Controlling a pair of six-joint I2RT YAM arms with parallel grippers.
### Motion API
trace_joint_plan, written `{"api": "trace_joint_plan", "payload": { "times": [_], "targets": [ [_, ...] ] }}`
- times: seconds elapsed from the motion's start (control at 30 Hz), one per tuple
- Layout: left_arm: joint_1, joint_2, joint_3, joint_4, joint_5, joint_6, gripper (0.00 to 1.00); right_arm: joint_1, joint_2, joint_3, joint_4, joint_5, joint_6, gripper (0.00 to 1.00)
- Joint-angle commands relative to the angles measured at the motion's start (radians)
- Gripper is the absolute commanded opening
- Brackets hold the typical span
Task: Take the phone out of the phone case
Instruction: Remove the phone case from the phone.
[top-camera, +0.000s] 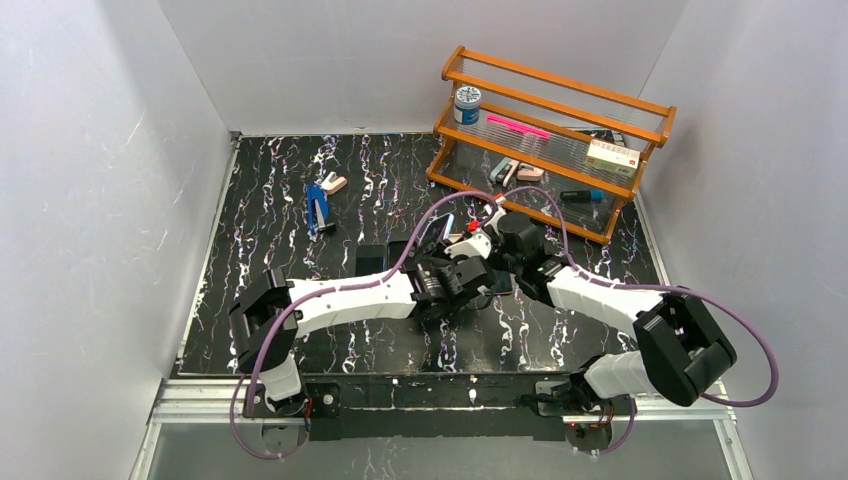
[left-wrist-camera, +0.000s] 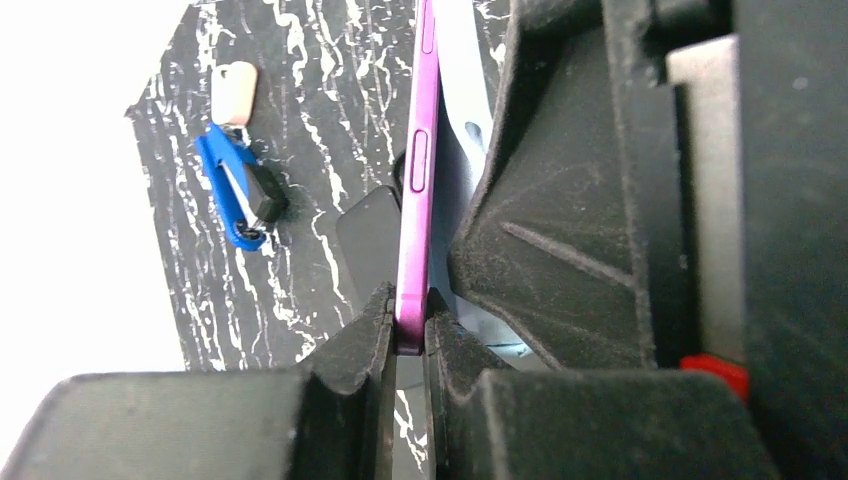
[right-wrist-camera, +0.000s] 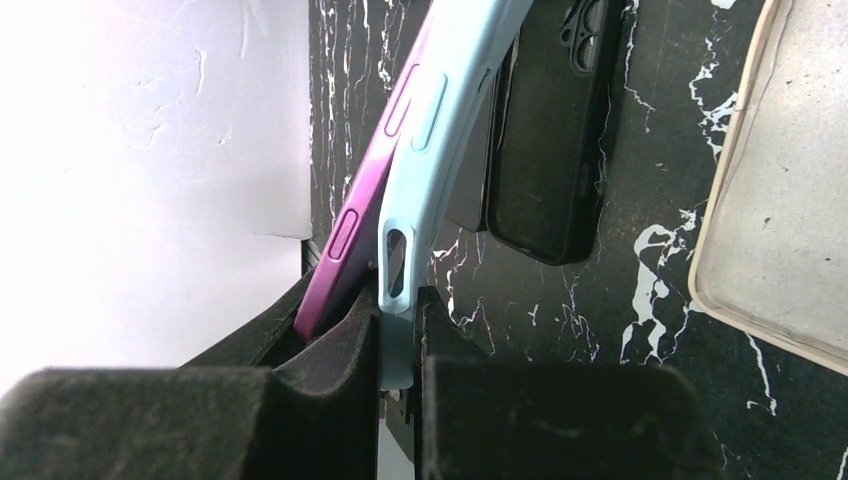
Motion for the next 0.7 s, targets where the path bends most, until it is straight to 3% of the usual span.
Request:
{"api": "trace_joint_plan", "payload": {
  "times": [0.0, 0.43, 0.67],
  "targets": [
    [-0.117, -0.043, 0.002, -0.009, -0.070, -0.023, 0.00, 0.007, -0.028, 0.058, 0.064, 0.108, 0.035, 0.01],
    [-0.203, -0.171, 0.011, -0.265, -0.031, -0.259, 0.00, -0.140, 0.074, 0.161, -0.022, 0.178, -0.131, 0.01],
    [-0.095, -0.190, 0.010, -0.303, -0.056, -0.250, 0.00, -0.183, 0.059, 0.119, -0.055, 0.147, -0.230, 0.01]
  ]
}}
